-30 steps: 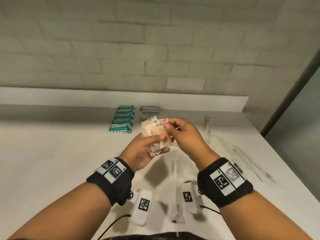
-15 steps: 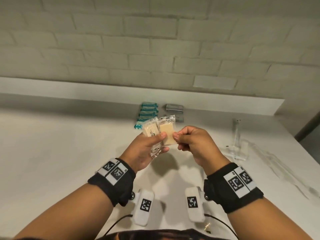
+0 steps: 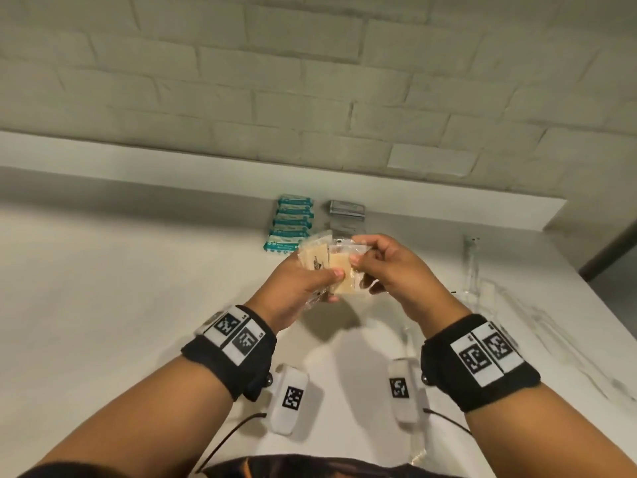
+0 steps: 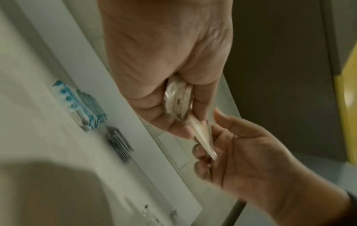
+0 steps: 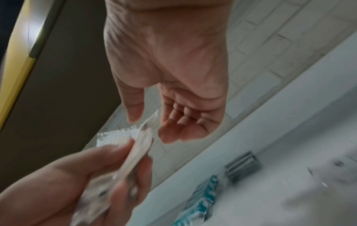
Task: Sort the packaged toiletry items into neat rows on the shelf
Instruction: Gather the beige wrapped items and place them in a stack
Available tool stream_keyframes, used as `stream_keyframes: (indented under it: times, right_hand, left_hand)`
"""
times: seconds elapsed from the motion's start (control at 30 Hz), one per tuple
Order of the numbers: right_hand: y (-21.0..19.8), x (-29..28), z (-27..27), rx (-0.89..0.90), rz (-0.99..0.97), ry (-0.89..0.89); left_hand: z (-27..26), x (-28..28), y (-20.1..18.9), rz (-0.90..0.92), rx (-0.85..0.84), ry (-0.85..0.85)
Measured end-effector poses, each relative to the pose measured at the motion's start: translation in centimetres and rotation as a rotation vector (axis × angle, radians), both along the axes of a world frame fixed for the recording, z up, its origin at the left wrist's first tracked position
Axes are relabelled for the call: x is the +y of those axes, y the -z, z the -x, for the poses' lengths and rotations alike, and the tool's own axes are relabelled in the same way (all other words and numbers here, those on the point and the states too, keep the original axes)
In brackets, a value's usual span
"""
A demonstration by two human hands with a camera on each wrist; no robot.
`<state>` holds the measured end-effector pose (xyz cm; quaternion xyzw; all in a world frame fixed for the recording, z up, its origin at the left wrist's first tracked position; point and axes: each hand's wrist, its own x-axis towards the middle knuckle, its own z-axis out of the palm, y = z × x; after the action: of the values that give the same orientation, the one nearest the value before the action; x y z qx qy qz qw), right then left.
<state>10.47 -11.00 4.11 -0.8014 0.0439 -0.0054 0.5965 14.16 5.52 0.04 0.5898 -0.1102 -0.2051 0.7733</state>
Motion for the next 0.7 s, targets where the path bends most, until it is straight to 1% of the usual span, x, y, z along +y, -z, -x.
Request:
stream_keyframes:
  times: [0.07, 0.13, 0.17, 0.23, 0.27, 0.33, 0.37, 0.4, 0.43, 0.5, 0.57, 0.63, 0.67, 0.7]
  right_hand:
    - [-0.9, -0.2, -0.6, 0.002, 0.089, -0.044]
    - [-1.8, -0.2, -1.1, 0.014, 0.194, -0.078]
    - [-1.9, -0.3, -1.5, 0.020, 0.296, -0.074]
    - [-1.8, -0.7, -2.3, 0.014, 0.638, -0.036]
    - [-1.5, -1.1, -2.6, 0.022, 0.723, -0.016]
    - [-1.0, -1.4, -2.8, 0.085, 0.694, -0.036]
    - [-0.5, -1.3, -2.7, 0.115, 0.689, -0.070]
    - [0.0, -1.0, -2.5, 0.147, 0.726, -0.123]
    - [0.8, -0.6, -2.3, 0.184, 0.791, -0.196]
    - [2.8, 0.7, -1.7, 0.260, 0.920, -0.362]
    - [4.7, 1.7, -1.2, 0.344, 0.965, -0.445]
    - [5.0, 1.8, -1.4, 0.354, 0.989, -0.433]
    - [4.5, 1.8, -1.6, 0.313, 0.967, -0.376]
    - [3.6, 1.5, -1.8, 0.247, 0.860, -0.283]
  left_hand:
    - [-0.2, 0.3, 0.1, -0.080, -0.011, 0.040]
    - [-0.2, 0.5, 0.2, -0.106, -0.010, 0.048]
    - [-0.2, 0.6, 0.3, -0.095, 0.006, 0.040]
    - [-0.3, 0.9, 0.4, -0.039, 0.057, 0.007]
    - [-0.4, 1.2, 0.6, 0.007, 0.105, -0.008]
    - [-0.7, 1.8, 0.8, 0.151, 0.240, -0.012]
    - [-0.7, 2.2, 0.9, 0.221, 0.293, -0.002]
    - [-0.8, 2.5, 0.9, 0.265, 0.321, 0.007]
    - [-0.7, 2.7, 0.9, 0.275, 0.324, 0.007]
    - [-0.6, 2.8, 0.9, 0.232, 0.277, -0.038]
    - [-0.6, 2.8, 1.1, 0.212, 0.250, -0.102]
    - [-0.5, 2.8, 1.2, 0.202, 0.236, -0.147]
    - [-0.5, 2.9, 1.3, 0.192, 0.228, -0.165]
    - [-0.4, 2.9, 1.4, 0.176, 0.215, -0.176]
